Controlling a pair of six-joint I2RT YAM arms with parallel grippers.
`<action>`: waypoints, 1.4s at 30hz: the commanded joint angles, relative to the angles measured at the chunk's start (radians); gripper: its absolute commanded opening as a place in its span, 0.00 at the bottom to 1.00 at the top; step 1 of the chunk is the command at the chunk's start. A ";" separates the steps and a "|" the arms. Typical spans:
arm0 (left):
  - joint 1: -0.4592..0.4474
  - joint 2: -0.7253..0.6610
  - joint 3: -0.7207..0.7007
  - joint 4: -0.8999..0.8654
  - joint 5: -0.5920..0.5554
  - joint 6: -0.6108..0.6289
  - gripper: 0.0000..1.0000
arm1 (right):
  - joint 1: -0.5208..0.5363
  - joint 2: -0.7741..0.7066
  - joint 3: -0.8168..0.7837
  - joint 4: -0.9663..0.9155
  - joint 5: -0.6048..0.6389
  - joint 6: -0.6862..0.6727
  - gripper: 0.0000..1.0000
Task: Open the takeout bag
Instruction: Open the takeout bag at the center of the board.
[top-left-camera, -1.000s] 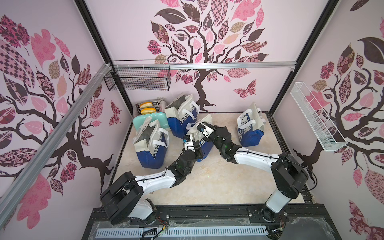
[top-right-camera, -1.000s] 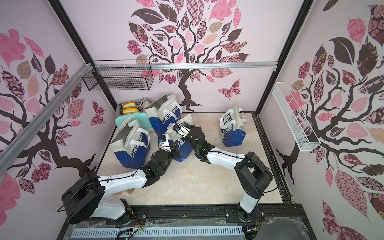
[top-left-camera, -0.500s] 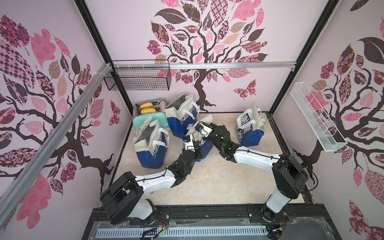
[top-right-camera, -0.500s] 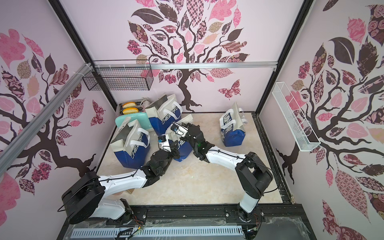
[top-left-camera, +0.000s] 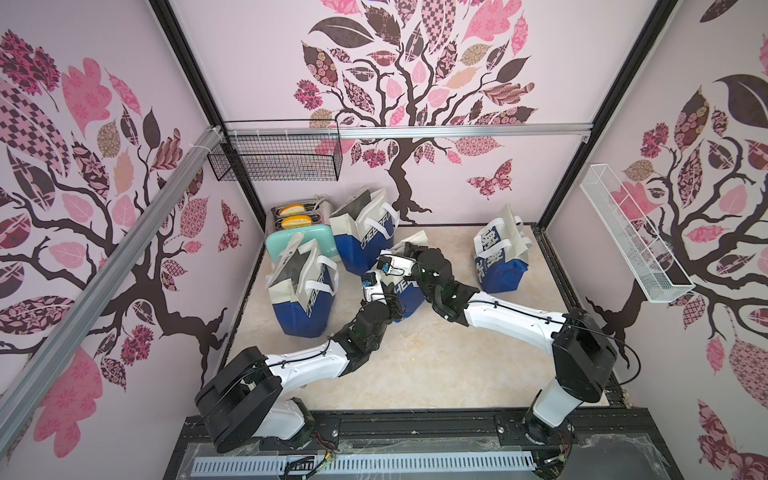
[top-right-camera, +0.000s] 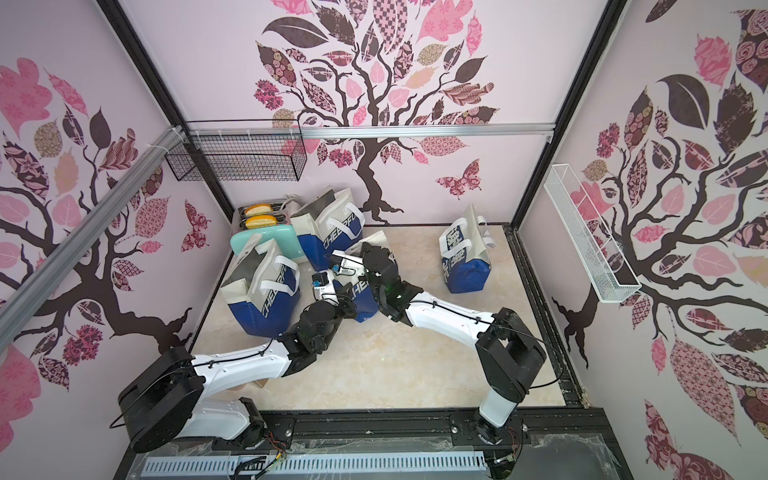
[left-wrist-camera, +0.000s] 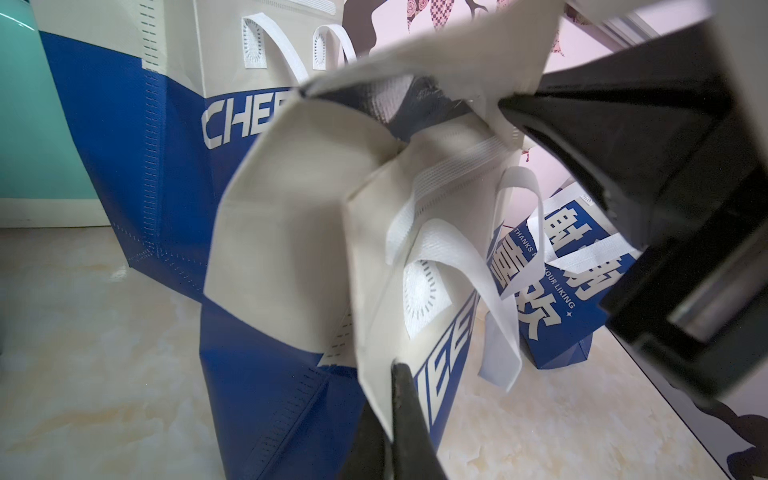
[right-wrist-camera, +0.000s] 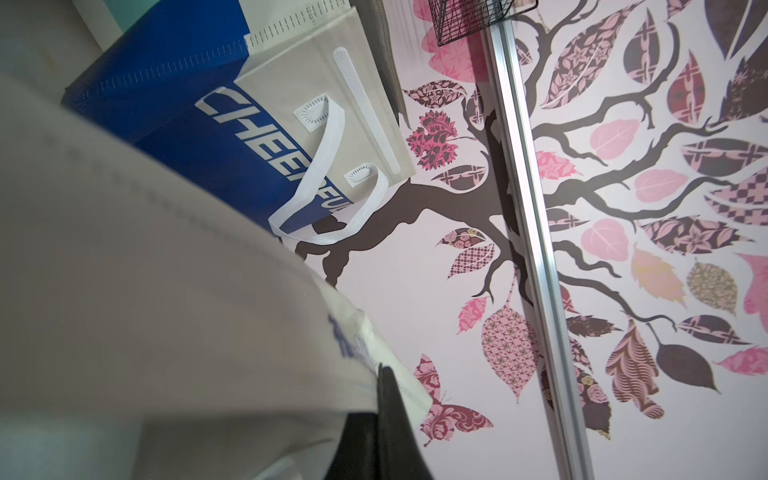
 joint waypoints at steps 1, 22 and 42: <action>0.001 0.006 -0.038 -0.147 -0.004 -0.017 0.00 | -0.002 0.015 0.072 0.128 0.095 -0.207 0.00; 0.002 0.002 -0.034 -0.190 -0.004 -0.002 0.00 | -0.007 0.010 0.313 -0.360 0.029 -0.034 0.17; -0.002 -0.082 0.034 -0.273 0.025 0.029 0.00 | -0.119 -0.341 -0.223 -0.184 -0.264 0.664 0.61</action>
